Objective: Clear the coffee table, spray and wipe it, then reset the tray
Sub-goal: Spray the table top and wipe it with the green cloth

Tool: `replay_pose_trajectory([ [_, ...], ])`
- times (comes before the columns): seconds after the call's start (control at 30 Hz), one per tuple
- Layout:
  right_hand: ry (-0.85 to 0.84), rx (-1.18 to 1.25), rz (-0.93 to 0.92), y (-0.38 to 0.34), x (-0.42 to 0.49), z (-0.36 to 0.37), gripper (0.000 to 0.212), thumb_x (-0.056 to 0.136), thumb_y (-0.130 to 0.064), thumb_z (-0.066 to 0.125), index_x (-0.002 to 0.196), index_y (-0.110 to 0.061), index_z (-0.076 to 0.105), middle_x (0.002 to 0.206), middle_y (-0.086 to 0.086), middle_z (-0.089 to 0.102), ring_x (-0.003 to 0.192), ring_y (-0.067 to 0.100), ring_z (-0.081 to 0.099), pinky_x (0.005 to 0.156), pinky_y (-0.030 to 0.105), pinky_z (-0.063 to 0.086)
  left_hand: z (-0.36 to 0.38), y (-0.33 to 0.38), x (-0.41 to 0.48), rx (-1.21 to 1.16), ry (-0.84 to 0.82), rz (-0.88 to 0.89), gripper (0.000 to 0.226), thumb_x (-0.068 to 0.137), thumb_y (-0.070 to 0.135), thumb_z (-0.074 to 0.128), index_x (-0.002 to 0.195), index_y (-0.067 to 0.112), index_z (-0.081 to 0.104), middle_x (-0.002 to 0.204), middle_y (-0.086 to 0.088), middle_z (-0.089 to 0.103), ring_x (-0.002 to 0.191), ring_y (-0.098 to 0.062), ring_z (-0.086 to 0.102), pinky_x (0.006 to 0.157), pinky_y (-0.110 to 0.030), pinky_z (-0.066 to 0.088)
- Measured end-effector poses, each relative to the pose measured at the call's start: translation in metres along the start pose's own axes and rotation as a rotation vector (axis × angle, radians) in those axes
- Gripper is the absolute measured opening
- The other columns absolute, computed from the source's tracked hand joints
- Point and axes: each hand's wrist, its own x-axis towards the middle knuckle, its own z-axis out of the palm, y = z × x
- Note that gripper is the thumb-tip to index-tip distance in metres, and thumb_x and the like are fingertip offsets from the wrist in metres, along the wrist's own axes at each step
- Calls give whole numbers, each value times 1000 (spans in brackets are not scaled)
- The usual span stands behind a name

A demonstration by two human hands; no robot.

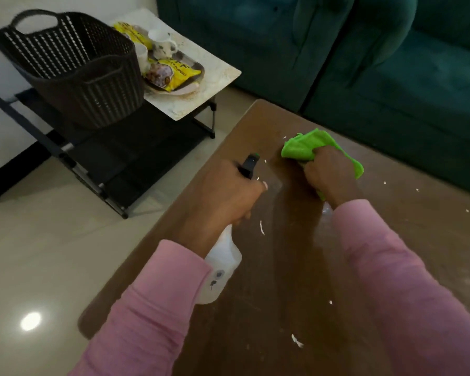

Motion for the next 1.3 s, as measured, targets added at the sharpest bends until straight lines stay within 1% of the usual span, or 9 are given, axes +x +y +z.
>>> replay_pose_trajectory([
  [0.23, 31, 103, -20, 19, 5, -8, 23, 94, -12, 45, 107, 2, 57, 115, 26, 60, 103, 41, 58, 83, 42, 46, -14, -11, -30, -128, 84, 100, 25, 85, 22, 71, 98, 30, 51, 74, -4, 68, 41, -4, 53, 40, -18, 45],
  [0.37, 66, 229, -19, 30, 9, 1, 30, 94, -14, 42, 115, 3, 56, 115, 24, 60, 101, 39, 58, 87, 44, 47, -18, -16, -51, -172, 150, 145, 12, 85, 28, 70, 95, 21, 66, 88, -3, 74, 47, -8, 58, 47, -24, 48],
  [0.5, 276, 735, 184, 33, 9, 1, 32, 93, -14, 41, 117, -2, 58, 120, 20, 60, 110, 38, 55, 93, 42, 45, -16, -24, -71, -199, 162, 97, 15, 86, 26, 68, 100, 24, 64, 90, -2, 72, 52, -12, 59, 52, -28, 47],
  [0.6, 474, 997, 289, 26, 17, -7, 36, 94, -15, 38, 125, -6, 53, 121, 10, 56, 112, 27, 53, 85, 25, 40, -15, -33, -78, -234, 229, 81, 16, 87, 23, 67, 103, 20, 64, 90, -3, 71, 45, -9, 56, 47, -25, 46],
  [0.67, 460, 892, 67, 12, 29, -5, 47, 91, -20, 38, 133, -5, 49, 132, 16, 52, 123, 33, 48, 99, 32, 39, -12, -34, -77, -237, 269, 98, 18, 88, 22, 66, 105, 19, 63, 89, -2, 69, 45, -9, 55, 46, -24, 45],
  [0.77, 66, 383, -313, -4, 52, 19, 53, 89, -19, 38, 141, -13, 41, 149, 16, 36, 136, 39, 34, 111, 53, 28, -5, -30, -75, -193, 264, 112, 19, 89, 24, 65, 107, 19, 62, 92, -2, 66, 56, -12, 58, 52, -25, 43],
  [0.87, -141, -6, -383, -20, 65, 38, 55, 97, -31, 39, 150, -26, 23, 160, 7, 12, 146, 34, 10, 116, 54, 10, -2, -27, -73, -155, 237, 112, 18, 90, 27, 64, 107, 23, 58, 96, -4, 65, 59, -13, 60, 56, -26, 45],
  [1.2, -251, -19, -667, -12, 61, 37, 55, 99, -31, 44, 149, -33, 23, 160, -6, 9, 148, 20, 5, 119, 46, 1, -20, -44, -73, -304, 252, 124, 11, 89, 24, 65, 99, 28, 61, 91, -3, 69, 43, -10, 56, 47, -27, 47],
  [1.3, -253, 97, -551, 14, 72, 27, 56, 99, -29, 48, 149, -34, 24, 160, -4, 15, 147, 21, 11, 120, 40, 3, -22, -46, -72, -314, 251, 118, 13, 88, 24, 65, 100, 24, 63, 93, -5, 70, 44, -11, 56, 49, -28, 46],
])
